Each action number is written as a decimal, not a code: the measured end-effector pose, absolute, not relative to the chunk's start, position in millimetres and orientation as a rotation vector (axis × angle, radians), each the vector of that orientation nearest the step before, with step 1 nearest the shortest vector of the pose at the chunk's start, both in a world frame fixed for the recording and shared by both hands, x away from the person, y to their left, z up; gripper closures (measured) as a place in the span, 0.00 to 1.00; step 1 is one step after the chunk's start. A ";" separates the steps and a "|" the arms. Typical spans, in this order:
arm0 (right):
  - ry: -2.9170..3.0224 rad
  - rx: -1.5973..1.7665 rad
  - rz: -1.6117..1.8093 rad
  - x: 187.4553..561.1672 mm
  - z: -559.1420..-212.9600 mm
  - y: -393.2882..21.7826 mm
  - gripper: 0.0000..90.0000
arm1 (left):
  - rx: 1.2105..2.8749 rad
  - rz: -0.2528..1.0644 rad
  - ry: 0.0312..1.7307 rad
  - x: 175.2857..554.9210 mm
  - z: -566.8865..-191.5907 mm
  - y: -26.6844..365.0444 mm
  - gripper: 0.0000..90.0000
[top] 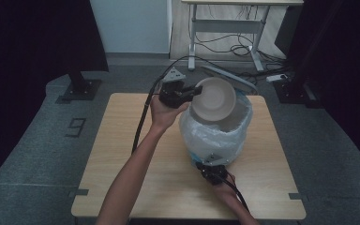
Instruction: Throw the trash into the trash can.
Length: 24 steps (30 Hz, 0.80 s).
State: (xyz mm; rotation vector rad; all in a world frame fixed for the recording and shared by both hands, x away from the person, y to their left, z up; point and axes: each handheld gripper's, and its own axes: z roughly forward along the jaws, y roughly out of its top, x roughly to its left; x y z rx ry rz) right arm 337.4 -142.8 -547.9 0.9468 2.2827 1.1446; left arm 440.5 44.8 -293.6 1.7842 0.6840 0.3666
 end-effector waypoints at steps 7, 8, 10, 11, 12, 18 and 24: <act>2.282 0.948 1.144 337.3 -547.9 -142.7 0.99 | 1.793 0.367 0.685 442.7 -296.0 38.3 0.93; 2.282 0.948 1.144 337.4 -547.9 -142.7 0.99 | 1.795 0.368 0.684 443.3 -296.1 37.5 0.93; 2.283 0.948 1.145 337.4 -547.9 -142.8 0.99 | 1.796 0.370 0.684 444.4 -295.9 35.8 0.93; 2.283 0.949 1.145 337.4 -547.9 -142.8 0.99 | 1.796 0.371 0.684 444.8 -295.8 34.9 0.93; 2.283 0.949 1.146 337.5 -547.9 -142.9 0.99 | 1.797 0.370 0.683 445.2 -295.6 33.7 0.93; 2.284 0.950 1.146 337.5 -547.9 -142.9 0.99 | 1.805 0.368 0.679 446.6 -297.5 26.5 0.93; 2.283 0.948 1.145 337.4 -548.0 -142.9 0.99 | 1.812 0.367 0.680 448.0 -300.2 23.4 0.93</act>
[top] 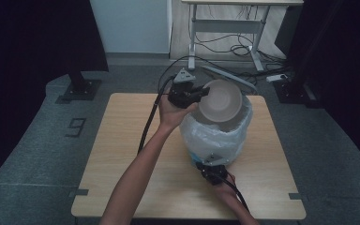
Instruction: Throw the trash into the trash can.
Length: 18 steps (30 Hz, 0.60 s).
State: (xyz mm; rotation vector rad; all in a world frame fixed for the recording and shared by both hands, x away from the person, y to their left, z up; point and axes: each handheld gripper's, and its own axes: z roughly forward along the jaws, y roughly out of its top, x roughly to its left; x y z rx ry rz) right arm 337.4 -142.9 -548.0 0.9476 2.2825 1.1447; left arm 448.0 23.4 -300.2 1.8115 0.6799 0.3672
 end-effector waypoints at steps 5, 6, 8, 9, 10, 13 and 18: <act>2.281 0.946 1.143 337.3 -547.9 -142.7 0.99 | 1.839 0.352 0.685 451.1 -303.6 23.3 0.73; 2.282 0.946 1.142 337.1 -547.9 -142.6 0.99 | 1.847 0.361 0.686 450.7 -304.2 24.0 0.68; 2.281 0.946 1.142 337.1 -547.9 -142.5 0.99 | 1.845 0.367 0.688 449.0 -305.1 27.1 0.65; 2.282 0.946 1.142 337.1 -547.9 -142.6 0.99 | 1.840 0.363 0.685 448.0 -305.3 29.1 0.64; 2.281 0.945 1.142 337.1 -547.9 -142.6 0.99 | 1.840 0.359 0.683 446.9 -305.4 30.9 0.64; 2.279 0.943 1.142 337.1 -548.1 -142.4 0.99 | 1.835 0.376 0.681 441.3 -305.7 36.6 0.62; 2.280 0.943 1.140 336.7 -548.0 -142.4 0.99 | 1.850 0.420 0.688 430.3 -308.5 47.0 0.58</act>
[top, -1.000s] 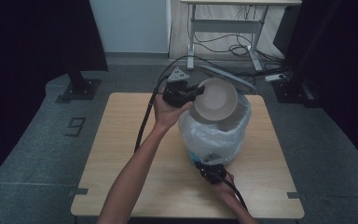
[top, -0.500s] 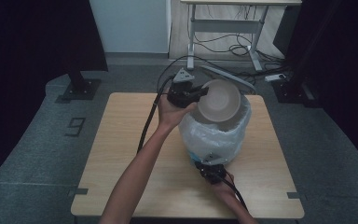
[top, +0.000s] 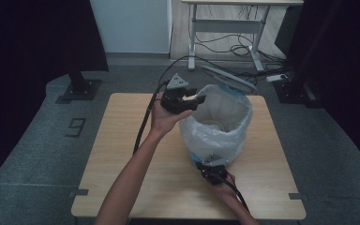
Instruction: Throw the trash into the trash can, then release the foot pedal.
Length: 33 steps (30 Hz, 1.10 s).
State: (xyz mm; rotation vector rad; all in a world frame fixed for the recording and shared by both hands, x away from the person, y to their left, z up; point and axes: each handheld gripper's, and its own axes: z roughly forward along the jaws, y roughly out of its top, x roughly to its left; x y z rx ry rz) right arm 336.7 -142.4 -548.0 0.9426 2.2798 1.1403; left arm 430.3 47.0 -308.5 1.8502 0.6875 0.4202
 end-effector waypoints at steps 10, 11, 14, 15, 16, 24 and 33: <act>2.281 0.943 1.142 336.9 -548.1 -142.8 0.99 | 1.846 0.453 0.708 416.8 -313.7 71.6 0.55; 2.283 0.948 1.144 336.6 -547.9 -142.7 0.99 | 1.843 0.452 0.710 415.8 -314.4 73.7 0.55; 2.284 0.948 1.141 336.7 -547.8 -143.0 0.99 | 1.848 0.455 0.715 413.1 -316.4 78.8 0.54; 2.283 0.948 1.142 336.6 -547.8 -142.9 0.99 | 1.851 0.457 0.718 412.1 -316.9 80.3 0.53; 2.283 0.949 1.142 336.6 -547.7 -142.9 0.99 | 1.850 0.459 0.721 410.9 -317.4 81.9 0.52; 2.284 0.952 1.145 337.0 -547.8 -143.6 0.99 | 1.849 0.477 0.726 397.6 -321.9 99.9 0.51; 2.284 0.954 1.153 337.2 -547.9 -144.9 0.98 | 1.821 0.504 0.742 381.0 -329.3 126.1 0.51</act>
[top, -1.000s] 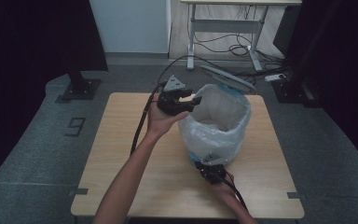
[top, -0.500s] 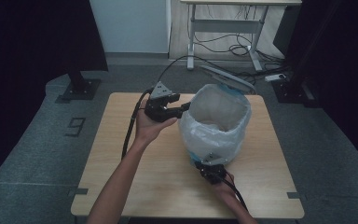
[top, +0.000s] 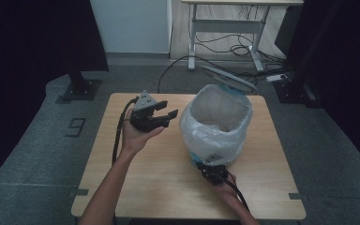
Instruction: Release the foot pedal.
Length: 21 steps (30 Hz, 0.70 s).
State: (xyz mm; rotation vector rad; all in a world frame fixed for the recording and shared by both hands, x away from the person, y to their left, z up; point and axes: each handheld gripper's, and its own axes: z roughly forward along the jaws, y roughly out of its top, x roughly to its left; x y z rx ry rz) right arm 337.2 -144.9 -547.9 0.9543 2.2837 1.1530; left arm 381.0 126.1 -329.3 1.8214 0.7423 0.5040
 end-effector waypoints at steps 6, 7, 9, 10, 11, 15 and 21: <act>2.289 0.956 1.162 338.0 -547.9 -146.2 0.98 | 1.813 0.501 0.773 371.6 -342.2 144.4 0.51; 2.286 0.954 1.163 337.9 -548.0 -146.2 0.95 | 1.811 0.500 0.779 370.3 -345.4 147.1 0.51; 2.292 0.951 1.170 337.5 -547.7 -146.8 0.94 | 1.812 0.496 0.789 368.2 -351.2 151.2 0.51; 2.292 0.948 1.167 337.2 -547.8 -146.9 0.93 | 1.813 0.495 0.795 367.4 -354.6 153.3 0.51; 2.293 0.940 1.164 336.9 -547.8 -147.1 0.93 | 1.814 0.499 0.800 366.3 -358.0 155.3 0.51; 2.294 0.940 1.168 335.8 -547.6 -148.0 0.91 | 1.821 0.502 0.814 361.9 -369.7 161.1 0.51; 2.281 0.935 1.181 333.7 -546.2 -147.8 0.87 | 1.833 0.479 0.831 357.6 -386.5 167.2 0.51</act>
